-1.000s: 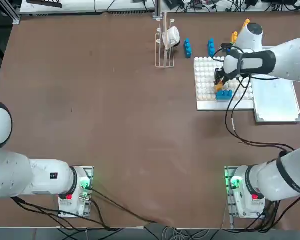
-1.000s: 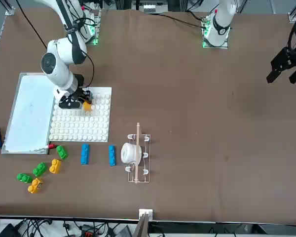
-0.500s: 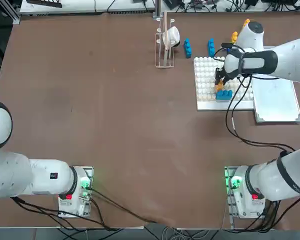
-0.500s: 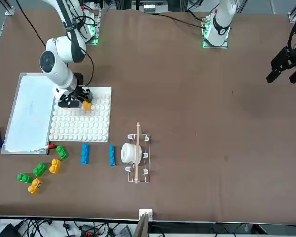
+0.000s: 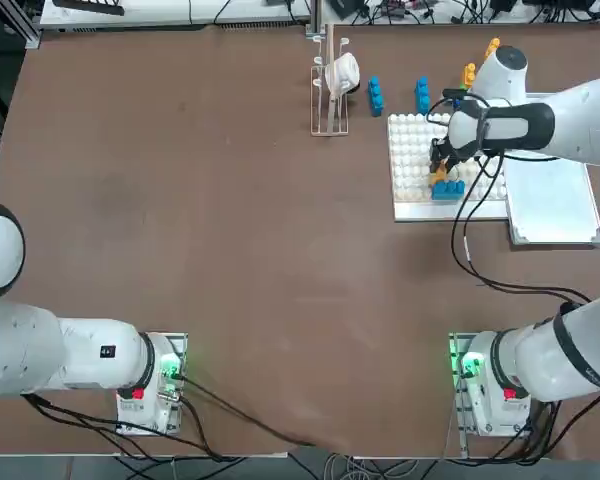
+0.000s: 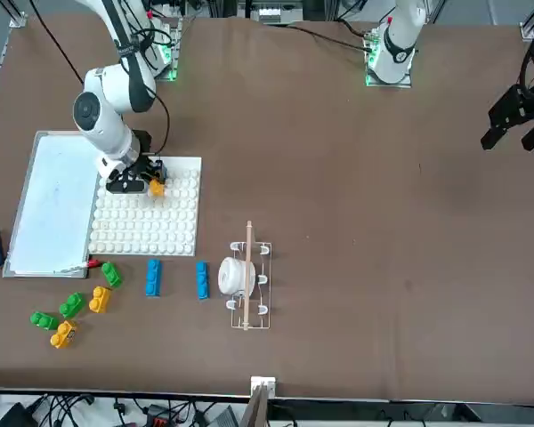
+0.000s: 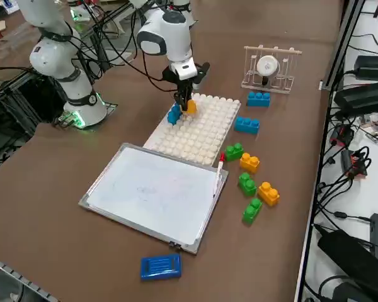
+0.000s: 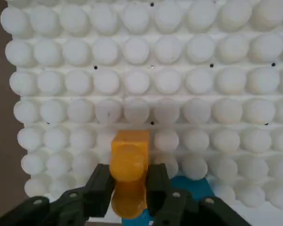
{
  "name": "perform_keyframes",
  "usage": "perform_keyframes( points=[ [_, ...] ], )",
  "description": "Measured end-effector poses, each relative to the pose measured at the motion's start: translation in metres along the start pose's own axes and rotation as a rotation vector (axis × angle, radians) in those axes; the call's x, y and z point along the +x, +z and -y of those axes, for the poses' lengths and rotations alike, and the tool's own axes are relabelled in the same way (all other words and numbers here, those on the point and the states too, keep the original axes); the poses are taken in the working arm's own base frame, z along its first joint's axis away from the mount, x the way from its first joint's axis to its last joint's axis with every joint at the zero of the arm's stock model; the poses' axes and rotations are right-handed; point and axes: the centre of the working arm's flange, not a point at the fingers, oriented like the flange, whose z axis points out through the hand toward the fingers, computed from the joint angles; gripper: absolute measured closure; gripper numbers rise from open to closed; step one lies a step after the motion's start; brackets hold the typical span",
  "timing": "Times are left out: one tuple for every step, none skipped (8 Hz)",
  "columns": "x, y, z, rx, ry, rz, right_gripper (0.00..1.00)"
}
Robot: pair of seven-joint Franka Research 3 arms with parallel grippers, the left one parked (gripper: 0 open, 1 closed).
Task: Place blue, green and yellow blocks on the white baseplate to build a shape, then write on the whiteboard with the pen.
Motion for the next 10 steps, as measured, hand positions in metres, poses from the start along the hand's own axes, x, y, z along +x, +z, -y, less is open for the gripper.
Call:
perform_keyframes(
  points=[
    [-0.001,0.001,-0.001,0.0,0.001,-0.002,0.59],
    [-0.001,0.003,-0.001,-0.001,0.001,-0.005,0.59],
    [-0.001,0.006,-0.001,-0.002,0.002,-0.007,0.59],
    [-0.001,0.009,-0.002,-0.003,0.002,-0.008,0.59],
    [-0.001,0.011,-0.002,-0.004,0.002,-0.008,0.59],
    [-0.001,0.013,-0.002,-0.005,0.002,-0.007,0.59],
    [-0.001,0.014,-0.002,-0.006,0.002,-0.007,0.59],
    [-0.001,0.016,-0.002,-0.007,0.001,-0.008,0.59],
    [-0.001,0.017,-0.002,-0.007,0.0,-0.008,0.59],
    [-0.001,0.02,-0.002,-0.008,0.0,-0.009,0.59]
  ],
)
